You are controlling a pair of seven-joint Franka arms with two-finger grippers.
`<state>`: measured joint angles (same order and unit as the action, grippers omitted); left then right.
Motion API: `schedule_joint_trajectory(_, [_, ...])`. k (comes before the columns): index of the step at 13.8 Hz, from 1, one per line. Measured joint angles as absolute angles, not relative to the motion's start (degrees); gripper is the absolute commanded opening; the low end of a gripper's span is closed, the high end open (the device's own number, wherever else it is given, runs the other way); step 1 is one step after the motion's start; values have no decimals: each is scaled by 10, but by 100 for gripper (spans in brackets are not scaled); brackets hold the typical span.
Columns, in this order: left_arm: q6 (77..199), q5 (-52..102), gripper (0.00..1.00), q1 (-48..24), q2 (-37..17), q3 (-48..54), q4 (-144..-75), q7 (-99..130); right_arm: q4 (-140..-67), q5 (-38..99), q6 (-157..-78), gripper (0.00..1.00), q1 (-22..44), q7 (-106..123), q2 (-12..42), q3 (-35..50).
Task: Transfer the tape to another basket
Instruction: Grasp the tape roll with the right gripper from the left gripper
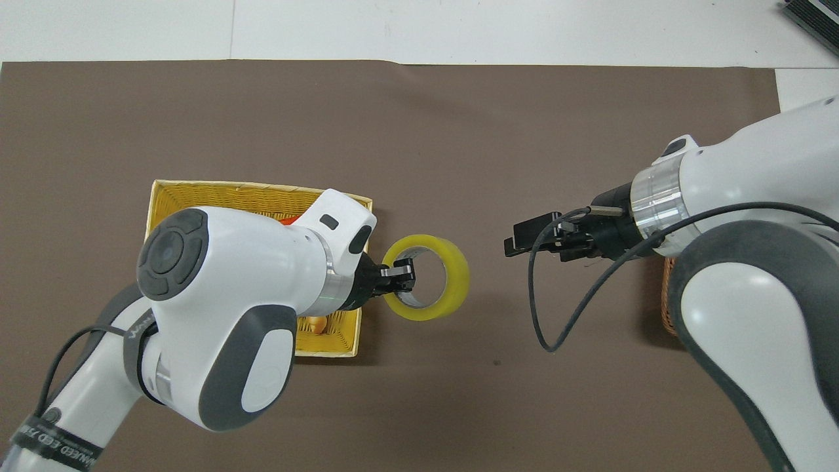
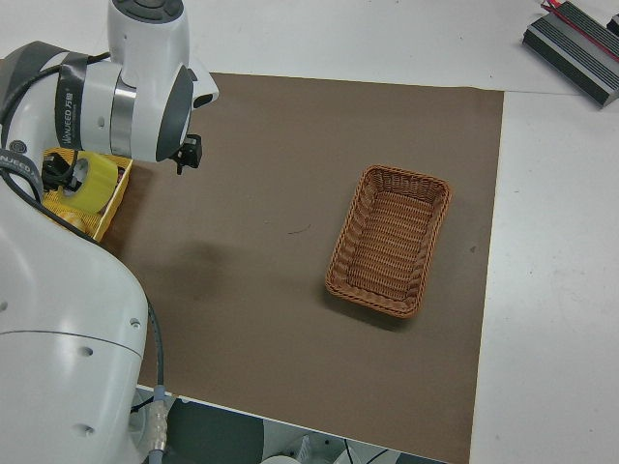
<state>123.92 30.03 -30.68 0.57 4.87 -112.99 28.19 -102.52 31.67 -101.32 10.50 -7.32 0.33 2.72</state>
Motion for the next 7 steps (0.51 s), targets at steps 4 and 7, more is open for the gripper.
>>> schedule_joint_trajectory(4, [1315,331,0,-360,-27,49,-1133,283,-1070,386,-1032,100,112,9,4,26])
schedule_joint_trajectory(7, [1338,354,0,-374,-34,49,-1132,284,-1089,412,-1032,100,97,70,3,23])
